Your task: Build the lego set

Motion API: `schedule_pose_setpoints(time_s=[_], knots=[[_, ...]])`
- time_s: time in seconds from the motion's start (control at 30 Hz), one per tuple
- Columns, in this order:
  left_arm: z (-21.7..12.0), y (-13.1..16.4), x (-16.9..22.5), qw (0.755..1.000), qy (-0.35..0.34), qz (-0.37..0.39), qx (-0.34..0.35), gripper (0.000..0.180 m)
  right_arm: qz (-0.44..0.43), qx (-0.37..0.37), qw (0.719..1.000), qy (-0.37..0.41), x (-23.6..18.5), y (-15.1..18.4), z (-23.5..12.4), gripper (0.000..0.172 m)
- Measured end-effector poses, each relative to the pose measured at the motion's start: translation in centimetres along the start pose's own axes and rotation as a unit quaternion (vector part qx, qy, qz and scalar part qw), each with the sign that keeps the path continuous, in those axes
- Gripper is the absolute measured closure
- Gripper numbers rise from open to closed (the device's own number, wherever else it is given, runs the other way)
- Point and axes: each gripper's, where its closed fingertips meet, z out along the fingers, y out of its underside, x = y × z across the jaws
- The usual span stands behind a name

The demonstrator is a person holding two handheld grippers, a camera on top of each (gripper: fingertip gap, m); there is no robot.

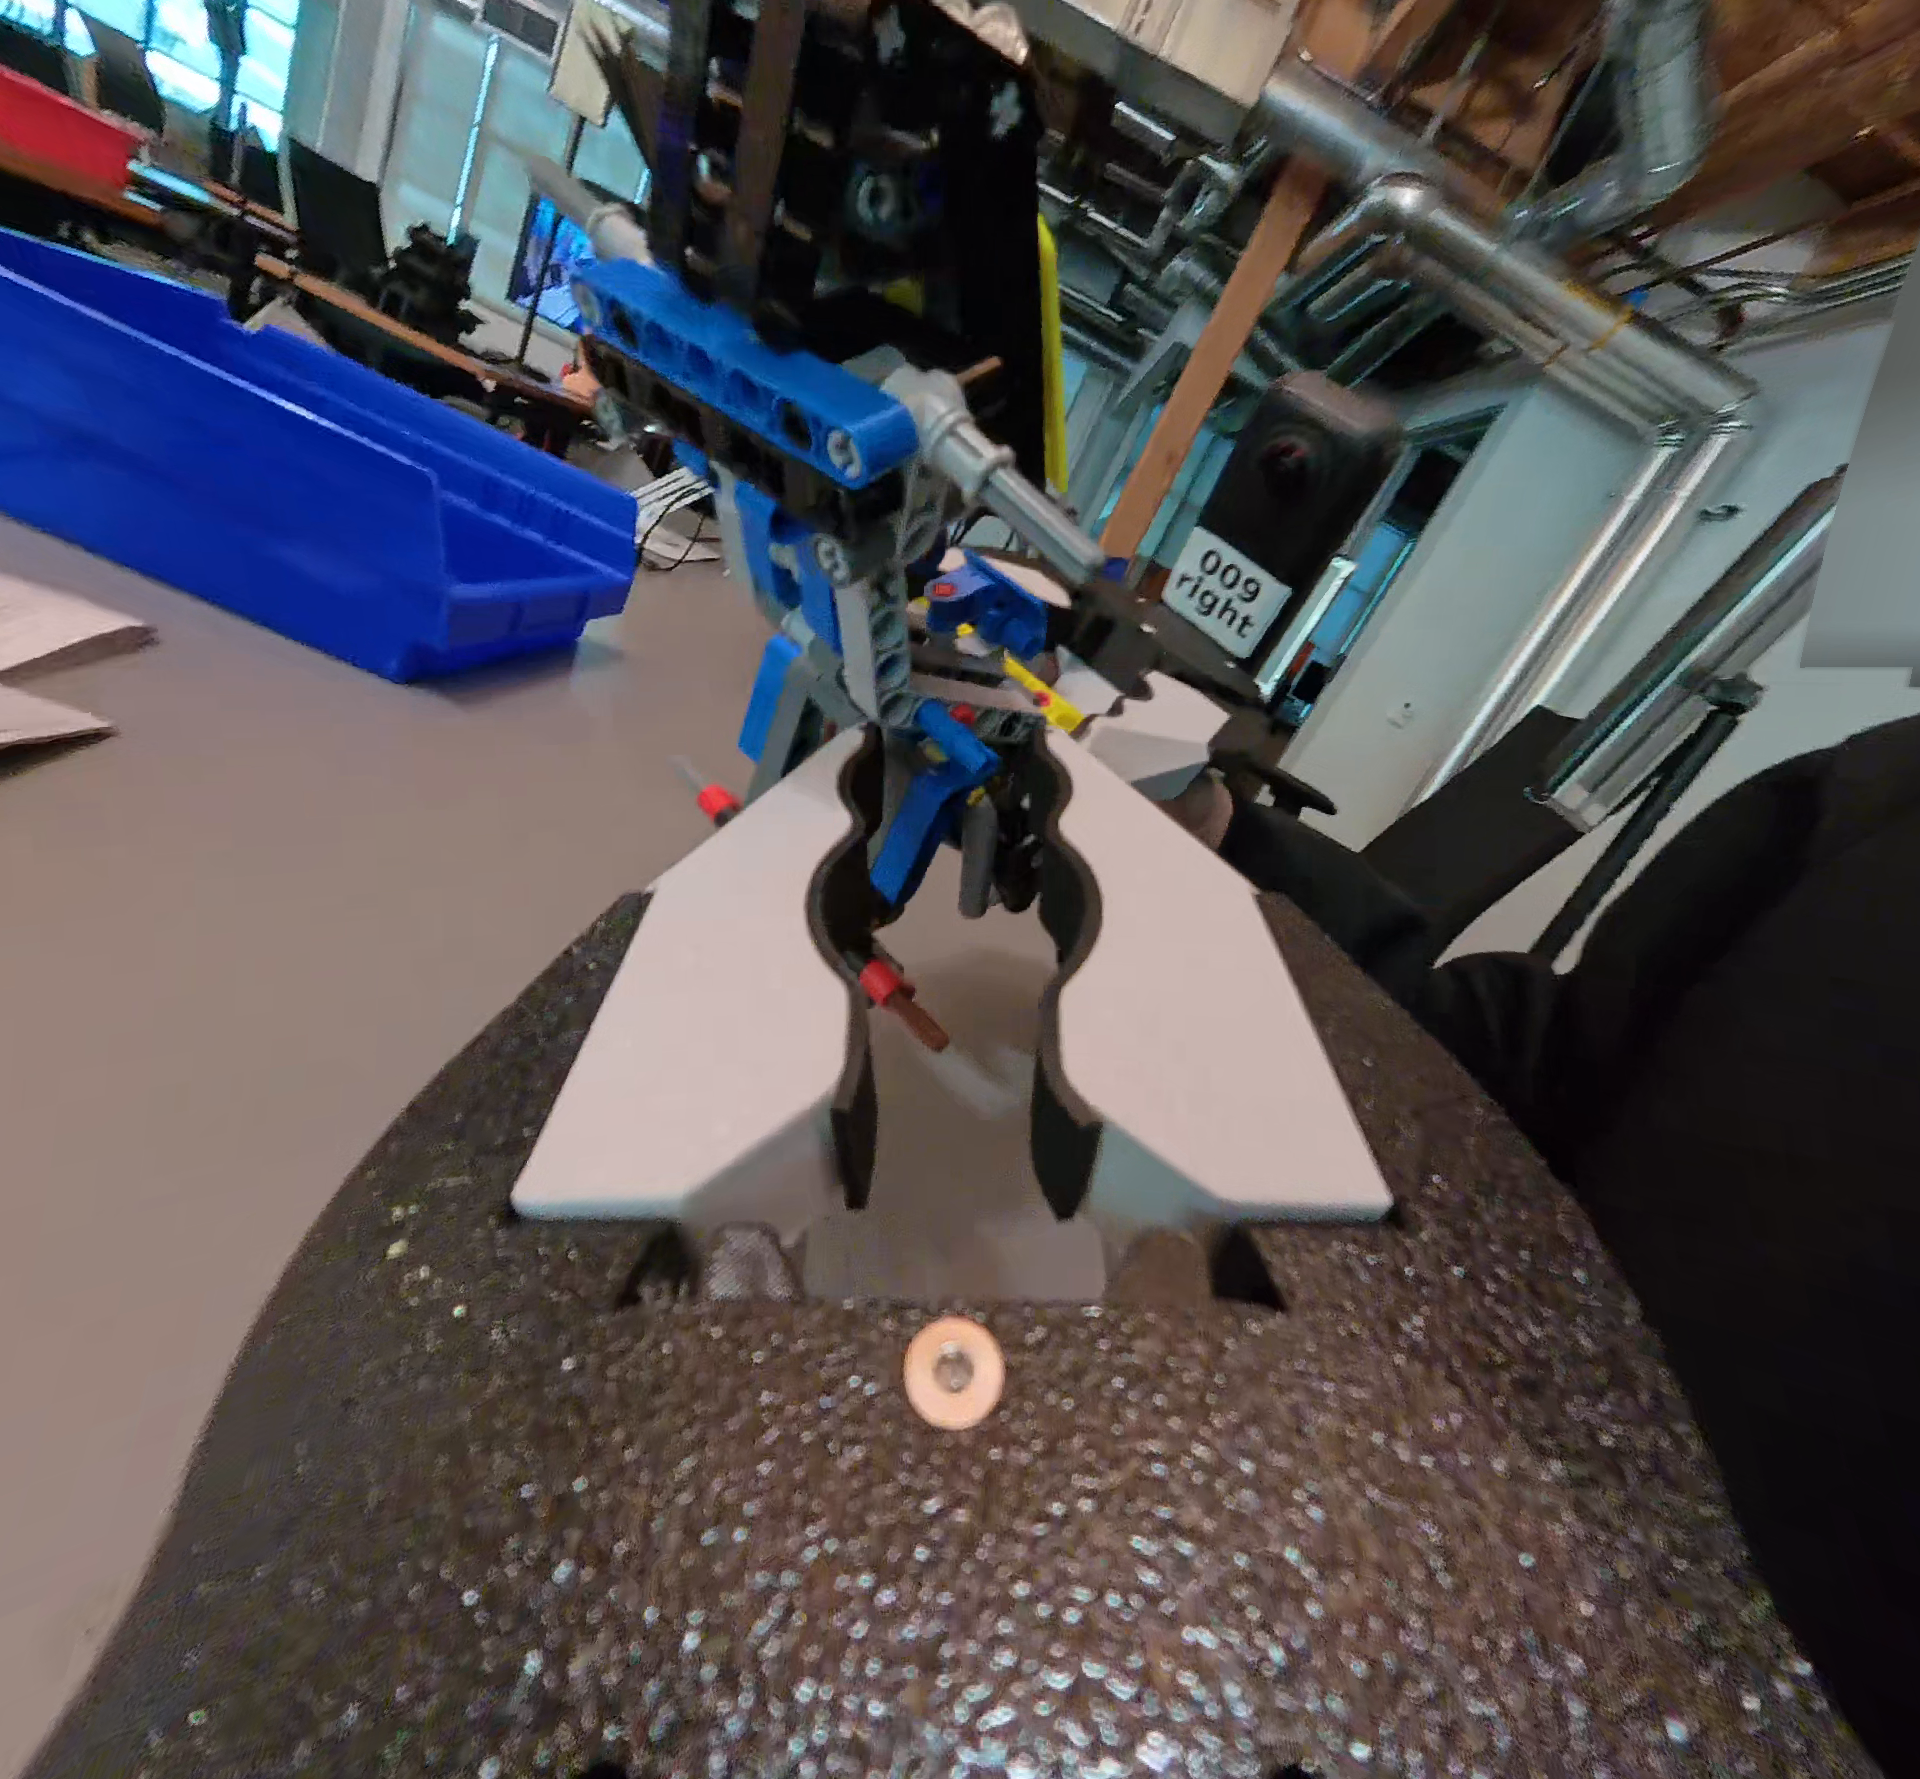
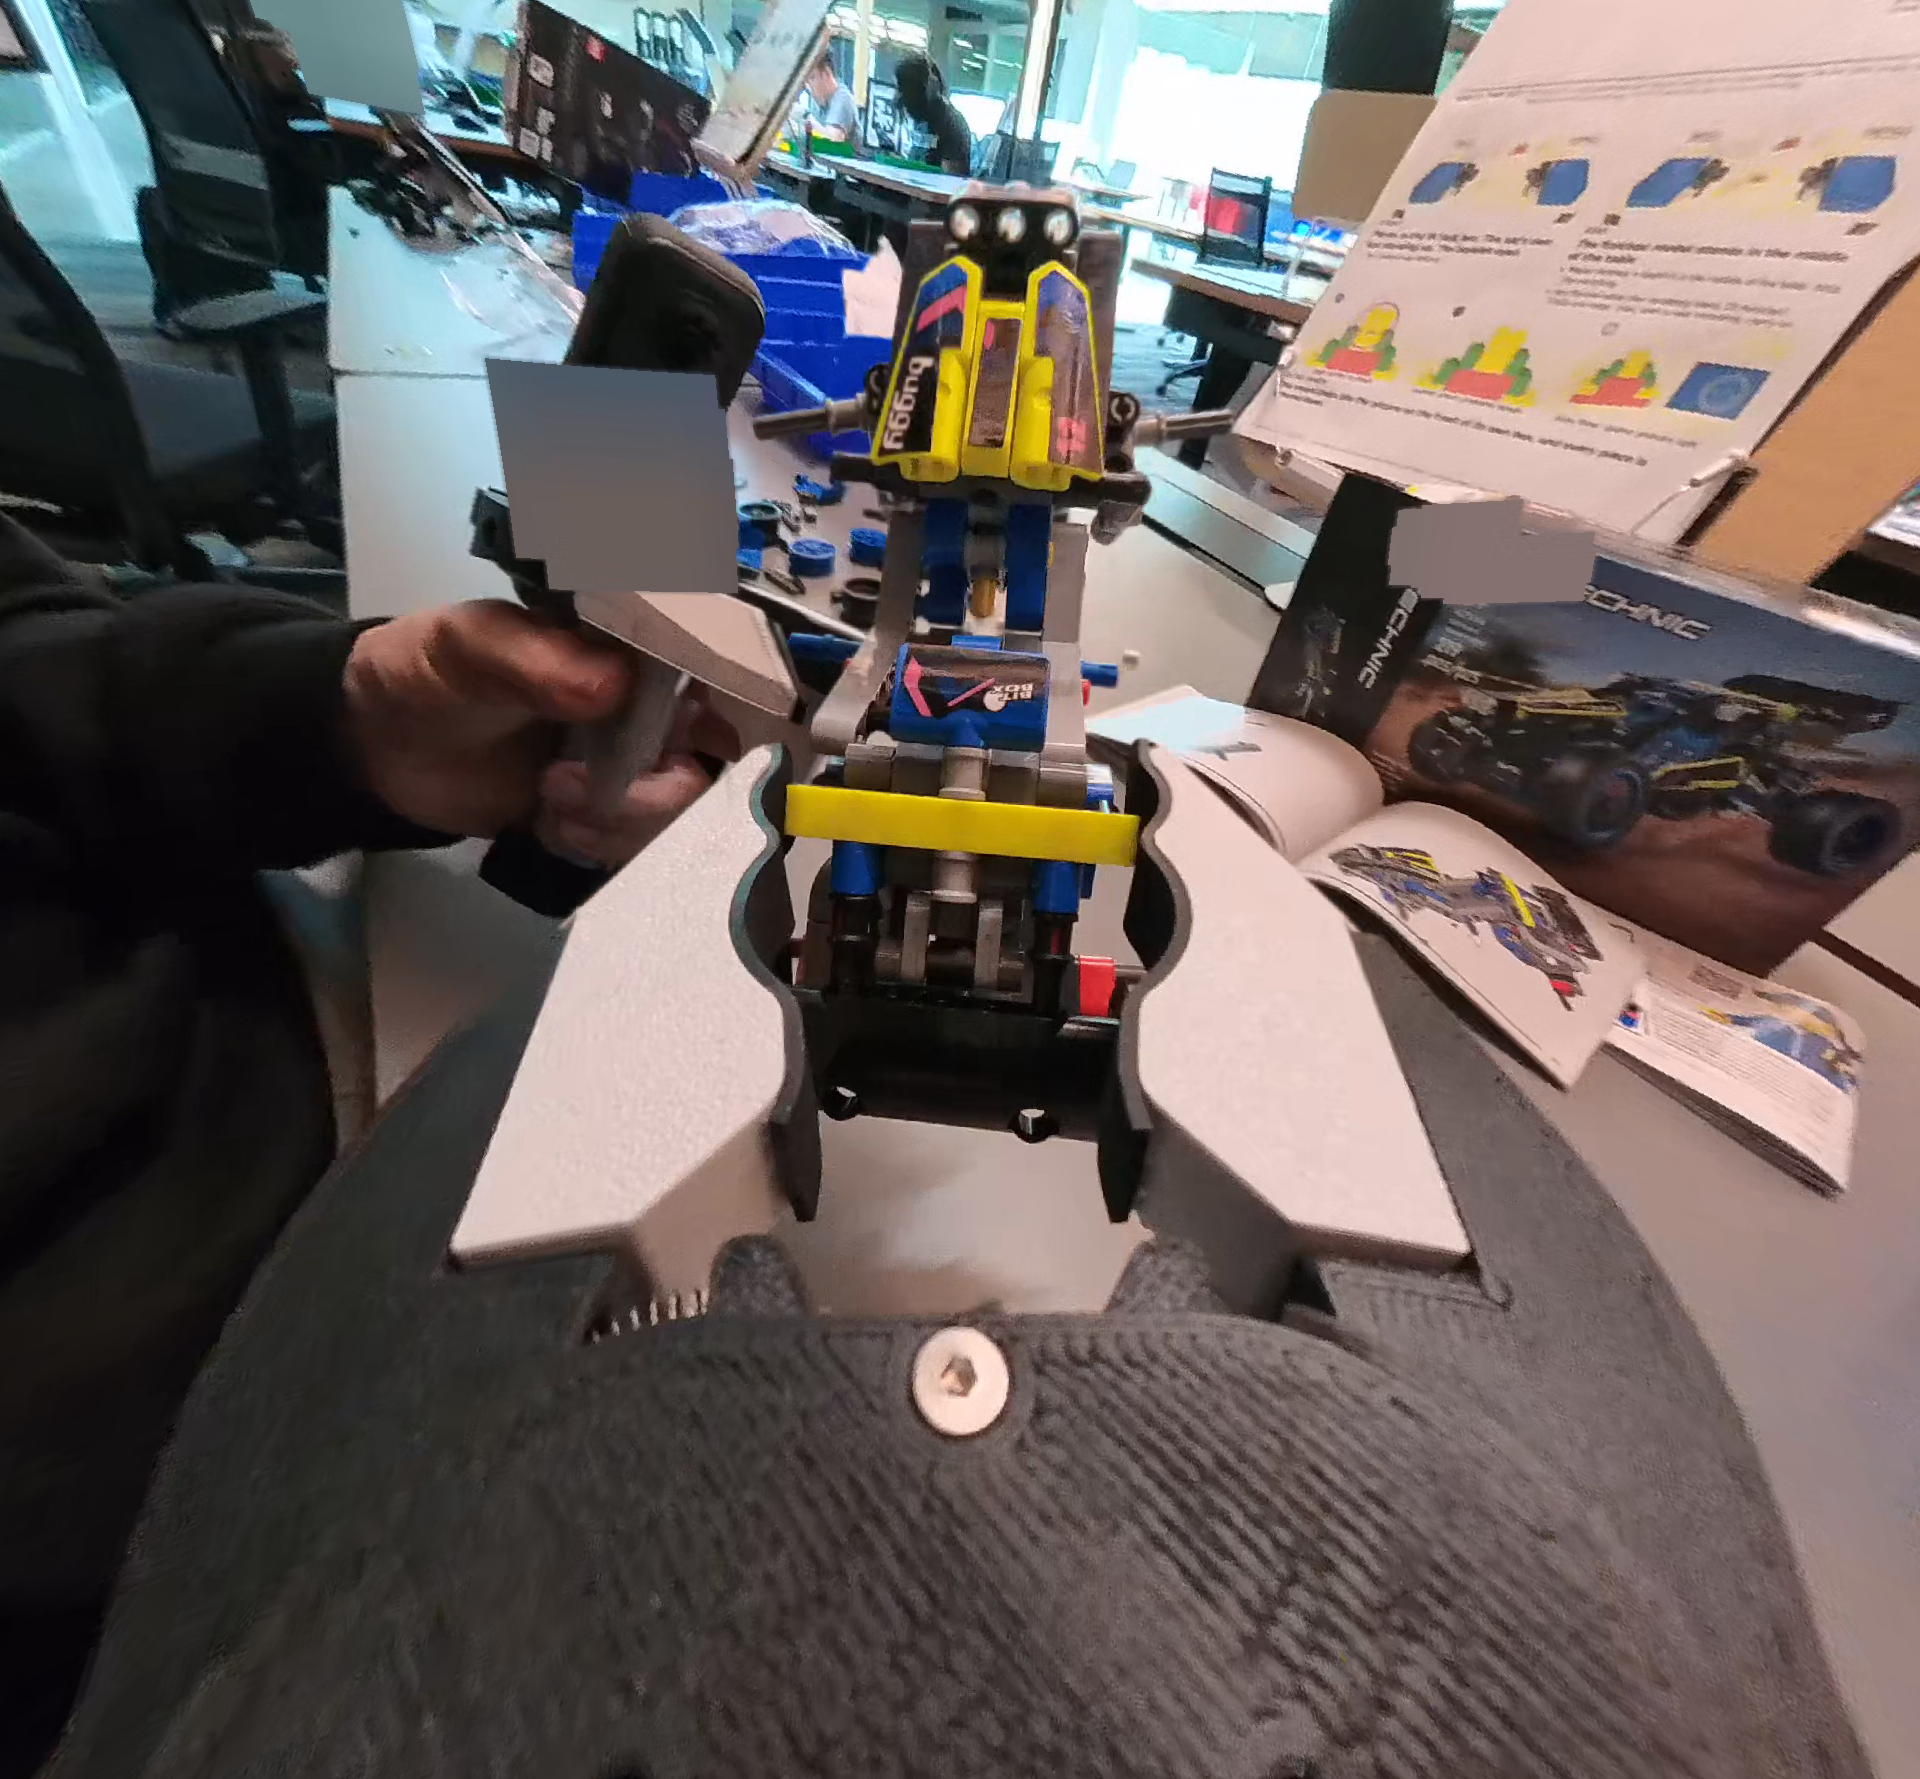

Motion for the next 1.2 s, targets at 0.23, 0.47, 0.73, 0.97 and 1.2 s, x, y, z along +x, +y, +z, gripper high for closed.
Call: schedule_pose_setpoints(time_s=[0.23, 0.47, 0.73, 0.97, 1.2], knots=[[-0.5, -1.3, 2.0, 0.999, 0.02, 0.029, 0.019, 0.159, 0.065, 0.054, 0.996, -0.039, -1.4, -1.8, 0.0, 0.109], [-0.5, -2.0, 3.0, 0.994, 0.007, 0.108, 0.033, 0.16, 0.129, 0.108, 0.983, -0.073, -2.3, -2.9, -0.2, 0.109], [-1.1, -2.8, 3.3, 0.992, 0.032, 0.095, 0.081, 0.153, 0.146, 0.145, 0.975, -0.083, -3.2, -3.5, -0.2, 0.11], [-1.5, -3.3, 3.3, 0.991, 0.059, 0.085, 0.086, 0.128, 0.099, 0.172, 0.977, -0.08, -4.3, -4.2, -0.2, 0.11], [-2.2, -3.1, 5.5, 0.981, 0.136, 0.108, 0.083, 0.151, 0.042, 0.179, 0.981, -0.063, -5.2, -4.6, -0.1, 0.11]])
